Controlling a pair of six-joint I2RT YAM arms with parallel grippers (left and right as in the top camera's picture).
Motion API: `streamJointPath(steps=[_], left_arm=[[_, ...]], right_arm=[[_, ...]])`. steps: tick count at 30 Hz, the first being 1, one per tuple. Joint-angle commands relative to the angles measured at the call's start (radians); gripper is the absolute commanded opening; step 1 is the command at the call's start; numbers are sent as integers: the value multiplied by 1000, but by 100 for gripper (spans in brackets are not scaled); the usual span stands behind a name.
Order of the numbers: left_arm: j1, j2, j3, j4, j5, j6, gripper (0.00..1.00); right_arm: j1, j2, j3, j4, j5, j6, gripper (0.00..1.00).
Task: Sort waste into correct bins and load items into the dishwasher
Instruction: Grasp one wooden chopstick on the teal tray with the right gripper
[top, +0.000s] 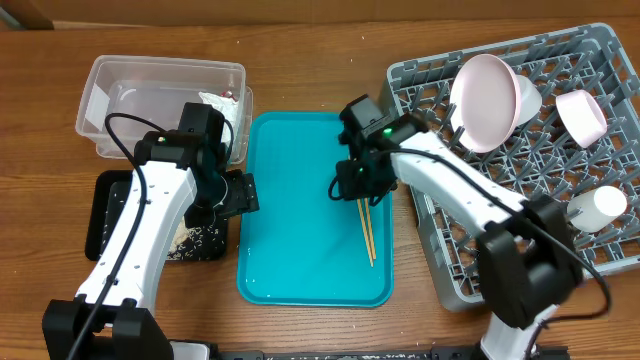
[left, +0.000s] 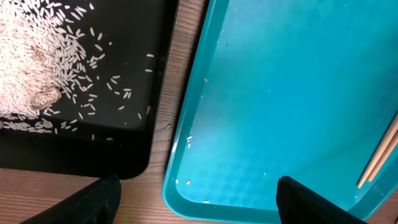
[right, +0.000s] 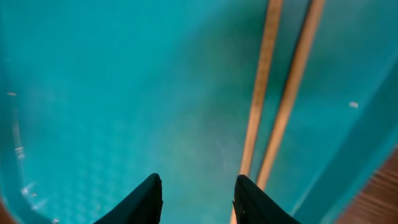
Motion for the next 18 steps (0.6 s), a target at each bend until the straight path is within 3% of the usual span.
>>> streamJointPath(steps=[1,8,18], left_arm=[[-4,-7,-5,2,-7,3,82],[-4,-7,-5,3,-8,4,83],[-4,-7,-5,5,-8,4,83]], right_arm=[[21,68,-13,21,-4,-5,40],[35,165,-13,25,101,46,39],[35,161,24,-56,79,44,36]])
